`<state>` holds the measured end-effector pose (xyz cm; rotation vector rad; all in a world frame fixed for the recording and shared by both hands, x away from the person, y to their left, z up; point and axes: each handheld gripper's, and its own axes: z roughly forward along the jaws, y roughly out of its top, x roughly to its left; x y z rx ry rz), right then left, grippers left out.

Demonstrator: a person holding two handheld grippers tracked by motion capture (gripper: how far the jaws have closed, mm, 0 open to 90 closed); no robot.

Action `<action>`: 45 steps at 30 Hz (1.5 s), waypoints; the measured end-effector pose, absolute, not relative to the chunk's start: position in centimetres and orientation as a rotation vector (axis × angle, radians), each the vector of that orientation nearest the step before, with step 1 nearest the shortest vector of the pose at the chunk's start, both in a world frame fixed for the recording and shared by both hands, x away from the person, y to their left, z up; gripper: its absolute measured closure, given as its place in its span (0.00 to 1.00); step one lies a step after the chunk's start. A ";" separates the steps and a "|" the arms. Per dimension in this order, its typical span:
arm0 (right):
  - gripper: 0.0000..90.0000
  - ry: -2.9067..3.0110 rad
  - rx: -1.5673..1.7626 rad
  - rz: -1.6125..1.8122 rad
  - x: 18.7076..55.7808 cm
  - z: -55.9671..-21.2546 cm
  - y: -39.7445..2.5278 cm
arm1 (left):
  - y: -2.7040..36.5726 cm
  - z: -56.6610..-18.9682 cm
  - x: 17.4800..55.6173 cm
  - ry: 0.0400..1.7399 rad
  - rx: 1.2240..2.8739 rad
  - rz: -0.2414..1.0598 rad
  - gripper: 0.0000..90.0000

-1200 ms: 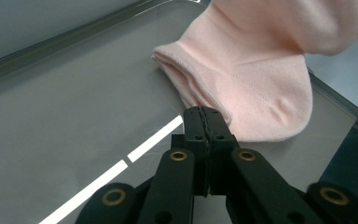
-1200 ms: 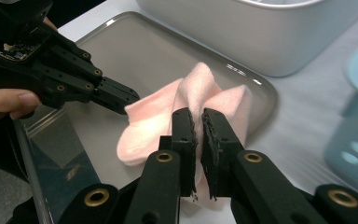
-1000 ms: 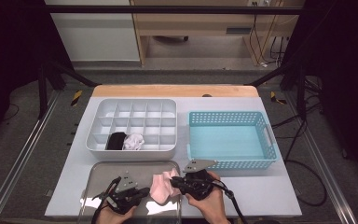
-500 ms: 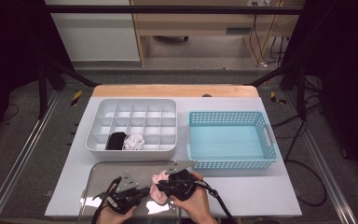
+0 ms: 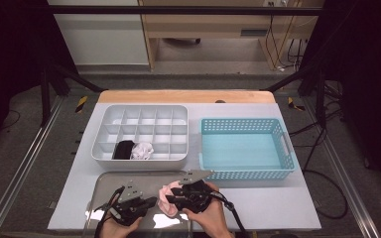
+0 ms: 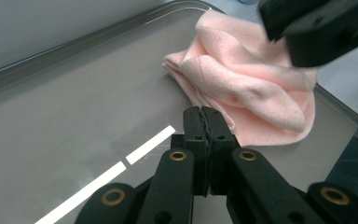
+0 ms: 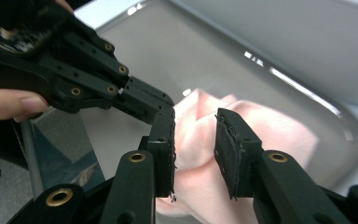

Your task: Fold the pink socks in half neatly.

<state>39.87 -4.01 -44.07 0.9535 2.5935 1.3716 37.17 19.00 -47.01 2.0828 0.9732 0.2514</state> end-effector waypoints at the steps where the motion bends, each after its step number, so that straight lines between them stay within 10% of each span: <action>1: 0.78 2.585 0.955 1.375 39.8 -43.9 -4.2 | 19.0 -47.0 37.2 0.975 2.081 0.251 0.98; 11: 0.99 2.640 0.920 1.277 39.0 -46.1 -3.6 | 20.2 -46.2 37.4 1.010 2.025 0.288 0.98; 45: 0.94 2.575 1.020 1.267 38.9 -46.8 -7.0 | 15.4 -46.6 38.1 0.900 2.127 0.240 0.97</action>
